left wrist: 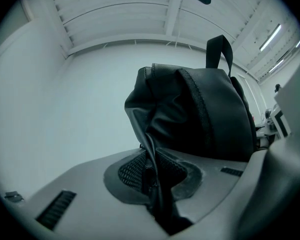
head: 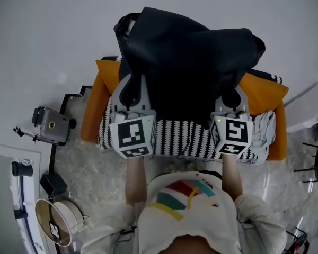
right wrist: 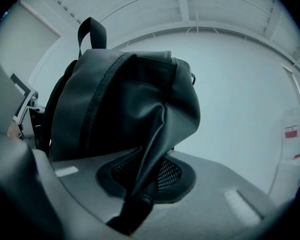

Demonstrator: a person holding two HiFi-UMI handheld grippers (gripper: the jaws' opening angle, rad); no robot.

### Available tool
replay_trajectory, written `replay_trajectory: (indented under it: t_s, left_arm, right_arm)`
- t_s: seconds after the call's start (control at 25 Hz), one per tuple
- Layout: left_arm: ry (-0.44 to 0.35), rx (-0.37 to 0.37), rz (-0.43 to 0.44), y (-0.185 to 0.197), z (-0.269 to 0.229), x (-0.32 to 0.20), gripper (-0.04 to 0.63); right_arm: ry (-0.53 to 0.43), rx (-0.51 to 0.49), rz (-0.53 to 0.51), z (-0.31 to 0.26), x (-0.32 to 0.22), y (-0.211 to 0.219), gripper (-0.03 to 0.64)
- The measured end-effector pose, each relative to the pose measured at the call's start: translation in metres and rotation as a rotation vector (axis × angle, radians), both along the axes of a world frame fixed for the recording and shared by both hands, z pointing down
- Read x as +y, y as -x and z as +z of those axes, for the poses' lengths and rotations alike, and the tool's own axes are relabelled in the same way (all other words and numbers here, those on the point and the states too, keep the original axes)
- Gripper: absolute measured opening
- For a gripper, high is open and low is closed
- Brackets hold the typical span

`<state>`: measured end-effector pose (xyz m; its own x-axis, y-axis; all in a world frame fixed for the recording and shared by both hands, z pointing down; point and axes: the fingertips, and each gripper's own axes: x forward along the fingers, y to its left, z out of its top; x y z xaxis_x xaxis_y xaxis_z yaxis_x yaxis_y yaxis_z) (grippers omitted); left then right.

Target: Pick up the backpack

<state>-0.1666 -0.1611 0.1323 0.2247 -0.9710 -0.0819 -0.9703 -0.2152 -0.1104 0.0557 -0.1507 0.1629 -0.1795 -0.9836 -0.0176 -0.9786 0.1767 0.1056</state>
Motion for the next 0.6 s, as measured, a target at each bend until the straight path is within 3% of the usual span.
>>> replay_trajectory:
  t_s: [0.6]
  left_arm:
    - [0.022, -0.002, -0.01, -0.012, 0.019, 0.048, 0.06]
  right_arm:
    - [0.005, 0.0, 0.0, 0.015, 0.044, -0.013, 0.063]
